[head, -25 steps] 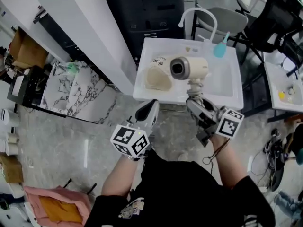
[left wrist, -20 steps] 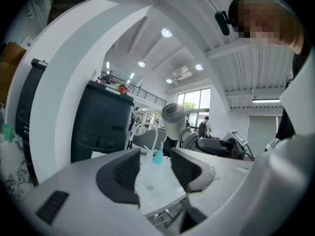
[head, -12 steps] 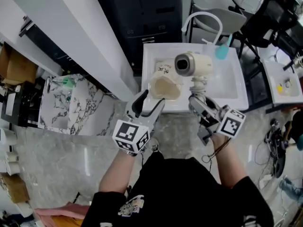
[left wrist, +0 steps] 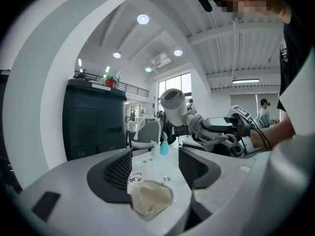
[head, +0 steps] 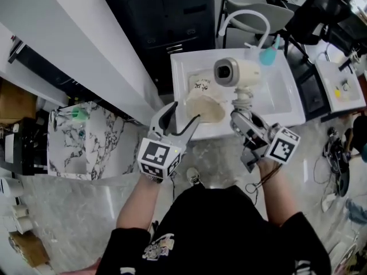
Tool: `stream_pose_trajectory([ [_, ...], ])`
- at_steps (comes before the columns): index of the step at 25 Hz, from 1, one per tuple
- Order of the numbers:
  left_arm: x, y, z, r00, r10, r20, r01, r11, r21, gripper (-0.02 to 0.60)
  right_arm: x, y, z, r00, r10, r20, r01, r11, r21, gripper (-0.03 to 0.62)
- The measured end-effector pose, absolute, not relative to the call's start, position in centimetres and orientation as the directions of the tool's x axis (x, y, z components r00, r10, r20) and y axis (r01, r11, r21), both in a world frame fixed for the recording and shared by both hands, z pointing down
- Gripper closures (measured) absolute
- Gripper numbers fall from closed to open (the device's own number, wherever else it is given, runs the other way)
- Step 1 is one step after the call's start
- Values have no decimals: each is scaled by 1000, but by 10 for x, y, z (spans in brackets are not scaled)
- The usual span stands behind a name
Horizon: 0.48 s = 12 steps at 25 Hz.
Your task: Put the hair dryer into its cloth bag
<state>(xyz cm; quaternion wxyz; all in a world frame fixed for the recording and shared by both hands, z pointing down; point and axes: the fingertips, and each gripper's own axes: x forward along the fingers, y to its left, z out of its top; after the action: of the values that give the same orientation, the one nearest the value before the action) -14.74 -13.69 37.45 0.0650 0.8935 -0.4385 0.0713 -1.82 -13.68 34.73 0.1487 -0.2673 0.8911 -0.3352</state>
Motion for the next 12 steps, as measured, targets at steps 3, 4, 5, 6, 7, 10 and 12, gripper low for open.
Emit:
stream_pose_trajectory([
  [3,-154,-146,382,627,-751,207,-771,-636,28,296,-25,-140,350,-794,-602,-88,-392,617,-682,376],
  [4,-156,-149,384,634,-743,214,-764,-645,19,295,-27,-140,352,-788,-610,-86,-398,611,-684,378],
  [5,-157,-152,386,641,-736,220,-756,-655,12,295,-29,-141,353,-782,-618,-84,-405,605,-686,376],
  [6,-158,-154,389,648,-727,225,-748,-664,8,293,-31,-141,354,-776,-625,-82,-411,599,-687,376],
  [7,-159,-157,392,656,-718,231,-739,-674,4,291,-32,-142,355,-771,-632,-79,-417,595,-687,376],
  [10,-158,-163,402,677,-690,256,-710,-704,-18,290,-35,-144,356,-757,-649,-72,-436,585,-684,376],
  [12,-156,-168,407,687,-674,271,-694,-719,-31,289,-36,-146,356,-750,-658,-66,-445,577,-684,376],
])
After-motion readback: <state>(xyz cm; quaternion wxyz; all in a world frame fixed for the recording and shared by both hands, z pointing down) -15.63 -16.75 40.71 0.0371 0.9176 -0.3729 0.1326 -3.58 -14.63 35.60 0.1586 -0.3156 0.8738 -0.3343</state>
